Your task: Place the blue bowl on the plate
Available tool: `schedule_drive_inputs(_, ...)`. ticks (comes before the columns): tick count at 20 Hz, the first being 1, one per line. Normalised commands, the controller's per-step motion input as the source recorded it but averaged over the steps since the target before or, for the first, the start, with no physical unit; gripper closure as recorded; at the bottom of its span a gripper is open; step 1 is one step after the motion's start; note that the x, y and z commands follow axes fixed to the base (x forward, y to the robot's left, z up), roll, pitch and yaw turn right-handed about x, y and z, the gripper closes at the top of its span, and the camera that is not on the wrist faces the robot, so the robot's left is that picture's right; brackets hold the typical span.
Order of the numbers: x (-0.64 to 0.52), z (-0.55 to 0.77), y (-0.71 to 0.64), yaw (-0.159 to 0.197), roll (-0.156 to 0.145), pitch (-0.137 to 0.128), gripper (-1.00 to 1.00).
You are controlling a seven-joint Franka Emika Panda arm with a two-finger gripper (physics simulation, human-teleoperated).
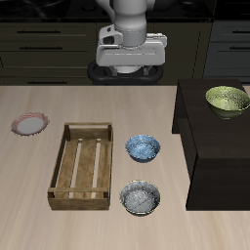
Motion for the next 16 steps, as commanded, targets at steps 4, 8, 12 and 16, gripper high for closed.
schedule_drive_inputs(4,0.22,-0.07,-0.02,0.033,-0.012,-0.018,-1.0)
schedule_drive_inputs(8,0.29,-0.05,-0.04,-0.004,-0.023,-0.006,-1.0)
schedule_drive_inputs(12,0.26,-0.08,0.03,0.016,-0.017,0.007,-1.0)
schedule_drive_inputs(16,0.23,-0.1,0.08,0.008,0.009,0.01,-1.0)
